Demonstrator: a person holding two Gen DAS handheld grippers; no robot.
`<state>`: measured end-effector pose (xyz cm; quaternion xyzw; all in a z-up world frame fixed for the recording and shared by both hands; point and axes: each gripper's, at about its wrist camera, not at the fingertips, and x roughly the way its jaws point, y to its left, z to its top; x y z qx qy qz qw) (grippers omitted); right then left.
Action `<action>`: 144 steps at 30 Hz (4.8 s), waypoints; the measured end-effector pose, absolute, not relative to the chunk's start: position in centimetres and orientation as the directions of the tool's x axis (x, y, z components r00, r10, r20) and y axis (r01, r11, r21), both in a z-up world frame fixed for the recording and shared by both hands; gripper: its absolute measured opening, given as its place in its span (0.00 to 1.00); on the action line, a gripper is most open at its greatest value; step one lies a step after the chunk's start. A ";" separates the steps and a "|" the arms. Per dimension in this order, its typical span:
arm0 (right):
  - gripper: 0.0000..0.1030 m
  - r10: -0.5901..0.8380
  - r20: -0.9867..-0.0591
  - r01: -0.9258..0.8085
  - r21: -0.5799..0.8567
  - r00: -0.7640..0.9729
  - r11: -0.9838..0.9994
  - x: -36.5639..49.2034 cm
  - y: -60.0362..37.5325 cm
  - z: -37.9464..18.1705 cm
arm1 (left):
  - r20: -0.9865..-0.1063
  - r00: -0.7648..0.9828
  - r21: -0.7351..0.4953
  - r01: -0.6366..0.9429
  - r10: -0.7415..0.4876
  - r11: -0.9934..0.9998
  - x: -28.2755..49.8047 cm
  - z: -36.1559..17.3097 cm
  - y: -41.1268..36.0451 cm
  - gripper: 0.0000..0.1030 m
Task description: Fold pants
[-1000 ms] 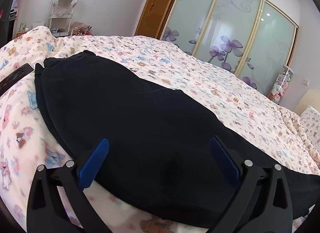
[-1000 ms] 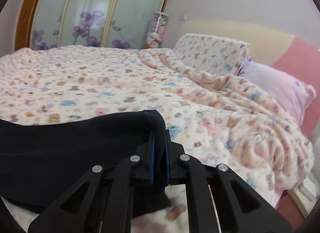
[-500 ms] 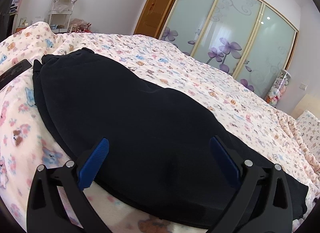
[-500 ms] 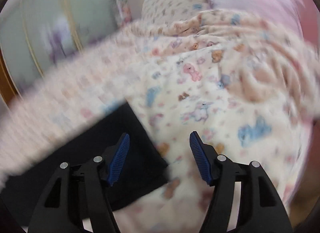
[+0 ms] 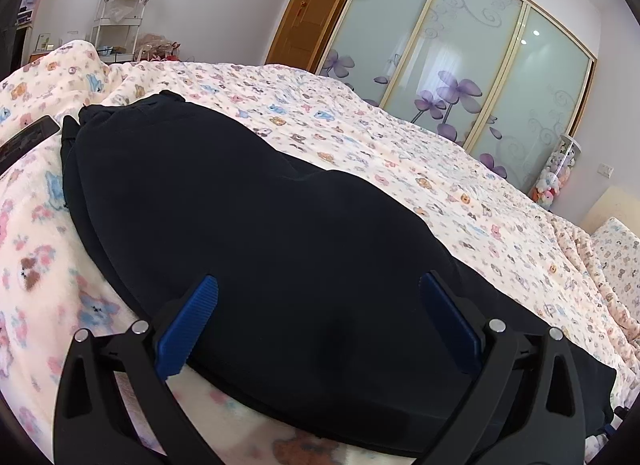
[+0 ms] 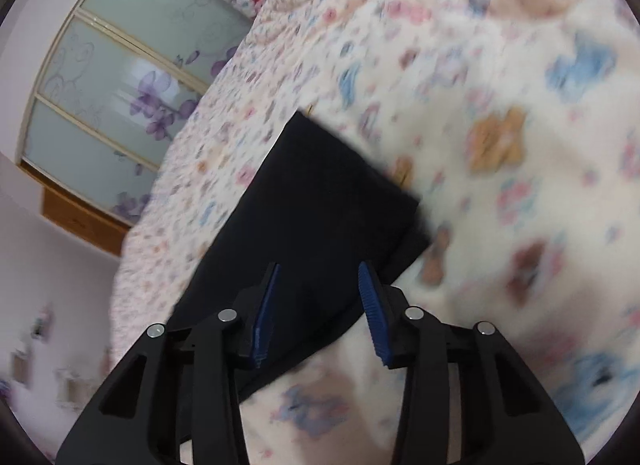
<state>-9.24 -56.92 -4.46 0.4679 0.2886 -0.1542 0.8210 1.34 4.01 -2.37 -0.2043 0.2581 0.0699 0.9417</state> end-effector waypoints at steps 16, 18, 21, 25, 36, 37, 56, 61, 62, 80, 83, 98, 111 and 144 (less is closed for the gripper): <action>0.39 0.180 -0.621 0.490 0.736 0.763 0.467 -8.6 -55.2 -6.7 | -0.610 0.787 -0.310 -0.341 0.089 0.887 2.9 -3.7 4.5 0.98; 0.29 0.179 -0.614 0.492 0.747 0.769 0.446 -8.4 -55.5 -7.1 | -0.610 0.788 -0.310 -0.340 0.089 0.888 2.9 -3.6 4.6 0.98; 0.13 0.171 -0.584 0.486 0.778 0.794 0.399 -8.6 -55.8 -7.7 | -0.608 0.789 -0.317 -0.337 0.083 0.887 2.8 -3.7 4.8 0.98; 0.11 0.151 -0.487 0.411 0.837 0.860 0.362 -10.0 -55.4 -6.6 | -0.608 0.790 -0.324 -0.336 0.078 0.884 2.9 -3.7 4.9 0.98; 0.37 0.036 -0.595 0.543 0.756 0.803 0.367 -11.2 -54.8 -6.4 | -0.610 0.789 -0.325 -0.338 0.077 0.883 3.0 -3.6 5.0 0.98; 0.38 0.010 -0.594 0.551 0.752 0.804 0.363 -11.6 -55.0 -6.0 | -0.609 0.789 -0.326 -0.337 0.076 0.883 3.0 -3.6 5.0 0.98; 0.45 -0.091 -0.635 0.623 0.702 0.767 0.346 -10.8 -56.7 -7.1 | -0.479 0.874 -0.437 -0.318 0.081 0.841 -0.4 -0.9 8.6 0.98; 0.62 -0.094 -0.651 0.624 0.661 0.753 0.418 -10.0 -55.9 -6.6 | -0.447 0.892 -0.661 -0.276 -0.071 0.698 -1.4 0.4 17.7 0.98; 0.65 -0.096 -0.658 0.626 0.647 0.747 0.435 -9.8 -55.8 -6.5 | -0.454 0.883 -0.696 -0.268 -0.119 0.667 -0.9 0.1 19.8 0.98; 0.73 -0.121 -0.679 0.643 0.601 0.724 0.474 -8.7 -55.0 -6.1 | -0.453 0.808 -0.840 -0.246 -0.377 0.483 2.7 -4.0 27.2 0.94; 0.74 -0.121 -0.680 0.643 0.599 0.723 0.477 -8.5 -54.9 -6.1 | -0.417 0.814 -0.866 -0.222 -0.405 0.447 2.1 -4.3 27.4 0.93; 0.75 -0.126 -0.686 0.646 0.585 0.717 0.489 -8.2 -54.7 -6.0 | -0.572 0.766 -0.793 -0.425 -0.295 0.436 5.9 -5.6 30.2 0.14; 0.75 -0.104 -0.642 0.617 0.662 0.760 0.424 -9.4 -55.7 -6.3 | -0.658 0.752 -0.582 -0.474 -0.040 0.661 3.6 -5.0 27.6 0.18; 0.16 -0.225 -0.465 0.515 0.736 0.856 0.439 -10.9 -54.8 -3.4 | -0.623 0.781 -0.368 -0.231 -0.055 0.901 3.5 -4.4 6.4 0.98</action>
